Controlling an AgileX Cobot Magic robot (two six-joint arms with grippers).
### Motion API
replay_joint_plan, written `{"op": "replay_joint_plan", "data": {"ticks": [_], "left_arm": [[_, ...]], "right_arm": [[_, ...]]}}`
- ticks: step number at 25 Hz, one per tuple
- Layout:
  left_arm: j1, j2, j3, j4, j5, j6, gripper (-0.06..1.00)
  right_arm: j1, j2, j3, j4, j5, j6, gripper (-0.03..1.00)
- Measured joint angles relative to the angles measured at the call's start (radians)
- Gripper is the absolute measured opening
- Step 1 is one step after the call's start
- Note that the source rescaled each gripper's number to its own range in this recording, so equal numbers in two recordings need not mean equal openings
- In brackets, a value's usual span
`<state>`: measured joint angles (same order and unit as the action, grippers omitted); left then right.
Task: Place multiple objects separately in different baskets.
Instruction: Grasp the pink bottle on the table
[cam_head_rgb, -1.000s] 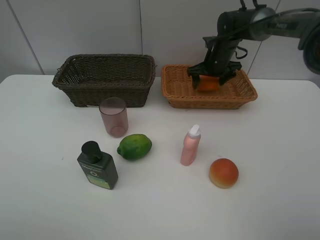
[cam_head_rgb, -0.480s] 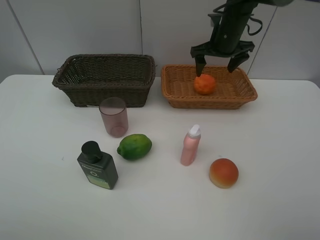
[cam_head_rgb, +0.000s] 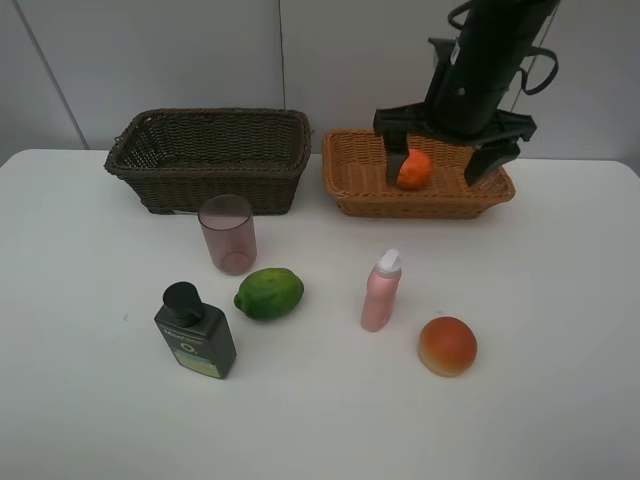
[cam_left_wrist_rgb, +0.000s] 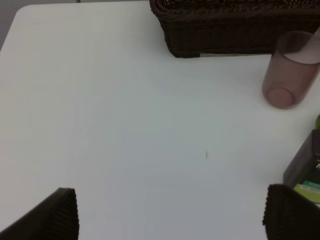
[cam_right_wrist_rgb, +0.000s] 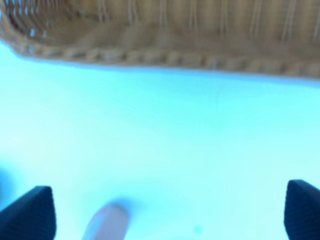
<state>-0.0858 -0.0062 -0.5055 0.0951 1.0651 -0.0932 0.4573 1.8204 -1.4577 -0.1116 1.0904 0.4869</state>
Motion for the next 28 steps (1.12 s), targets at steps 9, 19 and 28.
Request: {"op": "replay_joint_plan", "data": {"ticks": [9, 19, 28], "left_arm": [[0.0, 0.0, 0.0, 0.0, 0.0, 0.0, 0.96], [0.0, 0.0, 0.0, 0.0, 0.0, 0.0, 0.96], [0.0, 0.0, 0.0, 0.0, 0.0, 0.0, 0.96]], "right_arm": [[0.138, -0.075, 0.212, -0.001, -0.092, 0.358, 1.0], [0.182, 0.001, 0.221, 0.0, -0.168, 0.489, 1.0], [0.182, 0.097, 0.221, 0.003, -0.18, 0.493, 1.0]]}}
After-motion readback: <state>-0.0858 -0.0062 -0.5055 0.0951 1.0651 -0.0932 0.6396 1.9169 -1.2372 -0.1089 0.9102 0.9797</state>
